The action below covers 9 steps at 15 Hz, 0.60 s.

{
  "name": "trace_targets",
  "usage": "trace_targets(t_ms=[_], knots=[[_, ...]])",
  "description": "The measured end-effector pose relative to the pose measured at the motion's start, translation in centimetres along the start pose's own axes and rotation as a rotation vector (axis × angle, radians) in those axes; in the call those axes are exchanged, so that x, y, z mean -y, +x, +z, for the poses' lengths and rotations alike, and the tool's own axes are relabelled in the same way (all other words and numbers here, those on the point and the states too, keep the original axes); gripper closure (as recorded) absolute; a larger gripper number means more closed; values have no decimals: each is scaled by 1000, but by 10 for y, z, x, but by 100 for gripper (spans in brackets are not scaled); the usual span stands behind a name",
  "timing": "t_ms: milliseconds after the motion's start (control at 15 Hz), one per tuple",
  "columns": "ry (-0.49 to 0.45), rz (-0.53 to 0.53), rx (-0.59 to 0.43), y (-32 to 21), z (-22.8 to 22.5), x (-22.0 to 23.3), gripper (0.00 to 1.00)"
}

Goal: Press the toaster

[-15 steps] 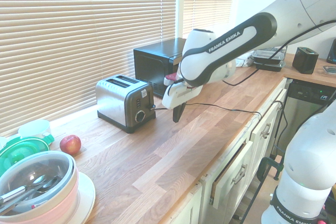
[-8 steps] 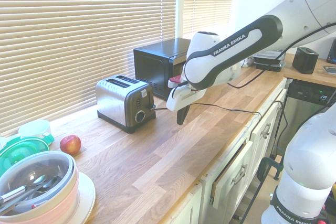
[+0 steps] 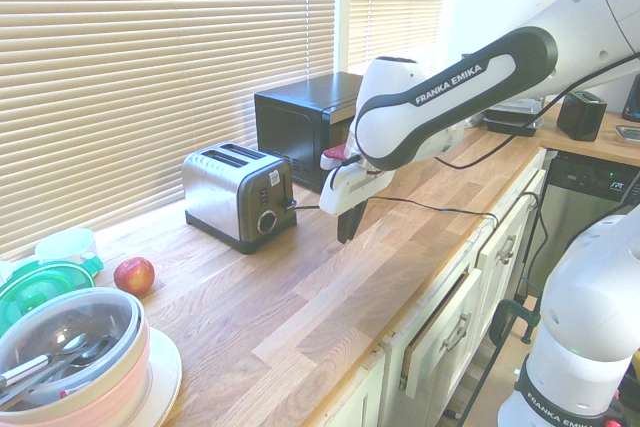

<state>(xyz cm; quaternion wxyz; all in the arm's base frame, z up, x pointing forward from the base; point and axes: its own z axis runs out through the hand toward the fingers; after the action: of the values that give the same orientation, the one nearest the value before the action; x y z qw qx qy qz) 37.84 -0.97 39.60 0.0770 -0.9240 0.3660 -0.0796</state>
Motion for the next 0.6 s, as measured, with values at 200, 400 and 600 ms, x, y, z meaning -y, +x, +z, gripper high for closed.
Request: trace_targets(t_ms=[200,400,600], knots=[[1,2,3,-1,0,0,0],[-1,3,5,-1,2,-1,0],[-1,8,5,0,2,-2,0]])
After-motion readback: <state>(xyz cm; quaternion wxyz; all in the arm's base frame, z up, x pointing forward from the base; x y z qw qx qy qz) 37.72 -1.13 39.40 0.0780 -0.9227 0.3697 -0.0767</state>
